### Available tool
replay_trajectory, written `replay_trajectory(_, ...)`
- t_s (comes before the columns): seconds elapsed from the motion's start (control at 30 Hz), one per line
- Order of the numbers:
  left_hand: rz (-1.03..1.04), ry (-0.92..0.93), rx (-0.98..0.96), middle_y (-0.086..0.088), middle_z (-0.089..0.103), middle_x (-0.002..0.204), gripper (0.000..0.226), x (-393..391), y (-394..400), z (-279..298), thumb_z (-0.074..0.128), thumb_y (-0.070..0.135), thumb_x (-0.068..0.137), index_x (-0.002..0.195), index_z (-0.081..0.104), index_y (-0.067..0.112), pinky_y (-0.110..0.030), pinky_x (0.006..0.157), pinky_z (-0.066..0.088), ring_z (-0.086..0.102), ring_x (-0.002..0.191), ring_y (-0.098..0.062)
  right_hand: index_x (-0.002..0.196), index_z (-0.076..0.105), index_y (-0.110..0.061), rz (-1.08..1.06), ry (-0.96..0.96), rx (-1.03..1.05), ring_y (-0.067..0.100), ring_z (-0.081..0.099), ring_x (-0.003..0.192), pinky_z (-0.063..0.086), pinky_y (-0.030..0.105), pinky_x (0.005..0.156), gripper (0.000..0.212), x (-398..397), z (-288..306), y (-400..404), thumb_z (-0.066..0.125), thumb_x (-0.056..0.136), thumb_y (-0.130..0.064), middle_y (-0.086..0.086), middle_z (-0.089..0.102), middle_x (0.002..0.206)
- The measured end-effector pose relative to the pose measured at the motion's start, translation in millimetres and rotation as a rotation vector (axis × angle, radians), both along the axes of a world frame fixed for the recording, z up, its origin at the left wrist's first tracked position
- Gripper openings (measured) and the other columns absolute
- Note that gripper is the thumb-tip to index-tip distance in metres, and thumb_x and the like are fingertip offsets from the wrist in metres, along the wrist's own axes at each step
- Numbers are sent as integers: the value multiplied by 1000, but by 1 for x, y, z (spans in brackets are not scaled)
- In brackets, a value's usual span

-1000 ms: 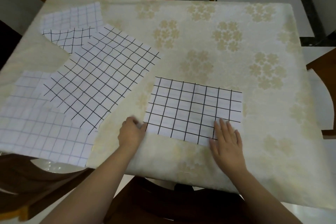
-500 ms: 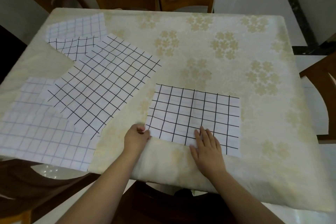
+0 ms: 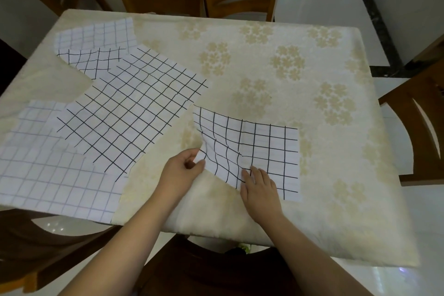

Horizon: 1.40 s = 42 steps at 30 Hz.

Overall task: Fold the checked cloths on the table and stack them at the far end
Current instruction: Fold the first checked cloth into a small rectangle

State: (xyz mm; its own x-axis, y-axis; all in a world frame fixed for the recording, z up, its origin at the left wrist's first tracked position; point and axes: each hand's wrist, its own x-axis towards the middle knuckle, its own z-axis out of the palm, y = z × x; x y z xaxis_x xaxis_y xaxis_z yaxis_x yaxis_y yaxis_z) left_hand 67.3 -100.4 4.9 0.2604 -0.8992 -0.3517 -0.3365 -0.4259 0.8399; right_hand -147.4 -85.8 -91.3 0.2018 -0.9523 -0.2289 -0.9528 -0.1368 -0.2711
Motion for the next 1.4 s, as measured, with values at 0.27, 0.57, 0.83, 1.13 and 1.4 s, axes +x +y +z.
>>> replay_trajectory(0.27,-334,-78,-135,13,55,70,28,-52,-6,28,67,14,90,115,67,26,-5,61,39,51,56,4,137,51,-12,-200,-446,99,19,48,126,35,28,104,51,-9,14,-15,25,99,-34,2,54,136)
replay_trajectory(0.57,-719,-247,-156,11,66,115,37,-116,-11,11,59,23,93,130,60,25,-21,85,47,58,87,-4,106,64,-21,-934,-1257,331,19,64,83,52,32,78,45,-63,62,-50,29,103,-50,9,66,94)
replay_trajectory(0.83,-818,-180,-72,12,67,102,34,-135,-16,-24,63,37,92,125,63,25,-14,79,45,60,90,-2,88,56,2,-685,-832,216,37,56,71,49,46,68,59,-97,40,-71,52,82,-56,25,59,81)
replay_trajectory(1.13,-208,-279,119,2,69,88,10,-93,-30,-77,63,20,91,99,68,15,-15,66,41,65,81,-16,116,64,-14,-751,-566,152,8,58,73,38,13,61,27,-116,10,-82,64,90,-22,-6,65,85)
replay_trajectory(1.4,-184,-310,186,5,64,81,9,-96,-32,-91,69,20,87,93,66,15,-25,72,46,63,82,-18,112,64,-15,-719,-476,69,12,57,67,40,25,59,23,-113,0,-79,66,89,-18,-6,61,75)
